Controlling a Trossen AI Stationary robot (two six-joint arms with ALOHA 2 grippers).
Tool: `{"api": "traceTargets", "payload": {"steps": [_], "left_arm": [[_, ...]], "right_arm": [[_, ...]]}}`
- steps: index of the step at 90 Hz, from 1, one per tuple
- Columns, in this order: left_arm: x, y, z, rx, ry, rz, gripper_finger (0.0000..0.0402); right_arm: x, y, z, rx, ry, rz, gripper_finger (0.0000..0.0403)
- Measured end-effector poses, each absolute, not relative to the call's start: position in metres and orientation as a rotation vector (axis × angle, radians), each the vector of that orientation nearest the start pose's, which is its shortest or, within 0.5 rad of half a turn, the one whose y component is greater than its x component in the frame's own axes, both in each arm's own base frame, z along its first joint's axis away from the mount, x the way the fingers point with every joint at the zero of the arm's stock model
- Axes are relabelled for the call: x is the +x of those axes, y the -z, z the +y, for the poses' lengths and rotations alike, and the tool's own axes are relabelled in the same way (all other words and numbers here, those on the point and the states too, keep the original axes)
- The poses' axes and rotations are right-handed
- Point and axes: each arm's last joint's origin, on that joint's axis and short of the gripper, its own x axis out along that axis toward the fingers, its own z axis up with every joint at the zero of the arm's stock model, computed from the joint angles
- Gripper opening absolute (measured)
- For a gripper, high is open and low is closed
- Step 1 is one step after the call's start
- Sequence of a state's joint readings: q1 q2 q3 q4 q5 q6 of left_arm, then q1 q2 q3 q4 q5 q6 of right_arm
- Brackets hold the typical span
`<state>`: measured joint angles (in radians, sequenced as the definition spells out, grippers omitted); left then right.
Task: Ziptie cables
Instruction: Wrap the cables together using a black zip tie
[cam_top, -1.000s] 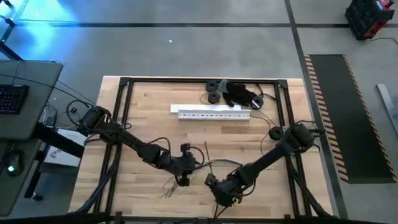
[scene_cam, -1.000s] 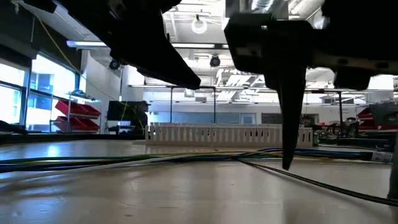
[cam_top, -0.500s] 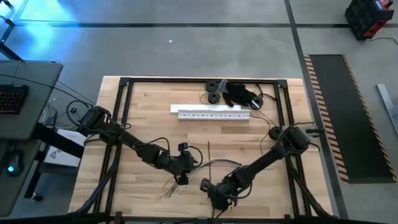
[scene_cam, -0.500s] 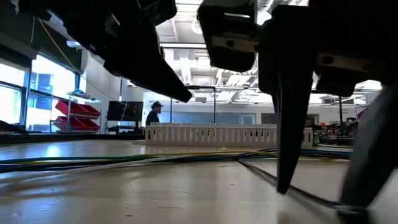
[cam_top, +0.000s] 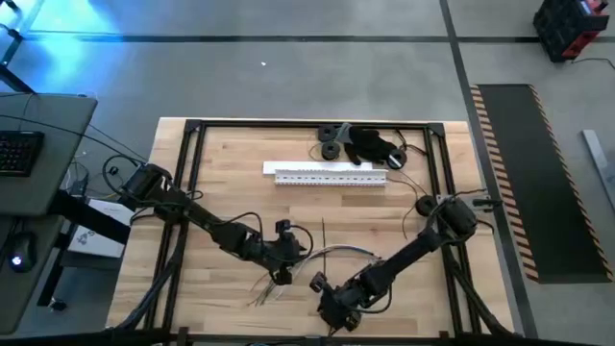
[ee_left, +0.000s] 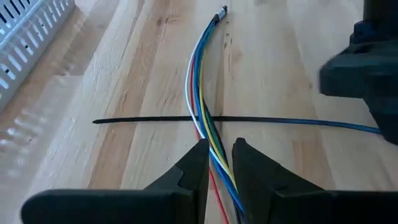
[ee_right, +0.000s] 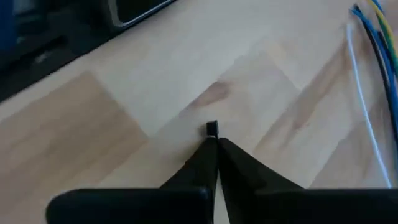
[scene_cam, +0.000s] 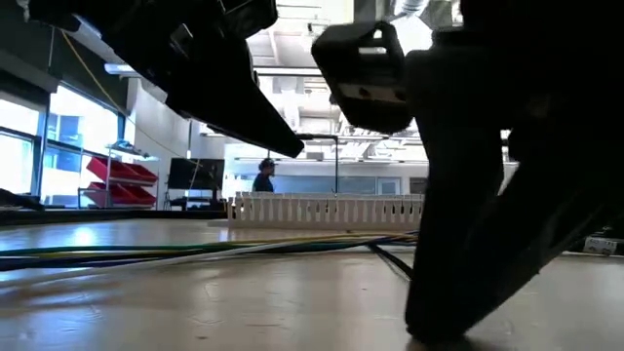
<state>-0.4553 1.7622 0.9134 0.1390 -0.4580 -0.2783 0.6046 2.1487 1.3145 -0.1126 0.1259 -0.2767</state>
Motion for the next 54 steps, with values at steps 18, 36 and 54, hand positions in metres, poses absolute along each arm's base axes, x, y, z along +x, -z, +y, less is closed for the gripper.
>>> {"api": "traceTargets", "payload": {"steps": [18, 36, 54], "left_arm": [[0.318, -0.157, -0.143, 0.046, -0.085, 0.627, 0.0052], [0.318, -0.159, -0.146, 0.062, -0.069, 0.611, 0.0052], [0.318, -0.161, -0.149, 0.108, -0.042, 0.59, 0.0052]], "right_arm": [[0.331, -0.111, 0.218, -0.523, -0.356, 0.754, 0.0], [0.302, -0.118, 0.195, -0.324, -0.194, 0.571, 0.0], [0.288, -0.117, 0.183, -0.117, -0.086, 0.363, 0.0]]}}
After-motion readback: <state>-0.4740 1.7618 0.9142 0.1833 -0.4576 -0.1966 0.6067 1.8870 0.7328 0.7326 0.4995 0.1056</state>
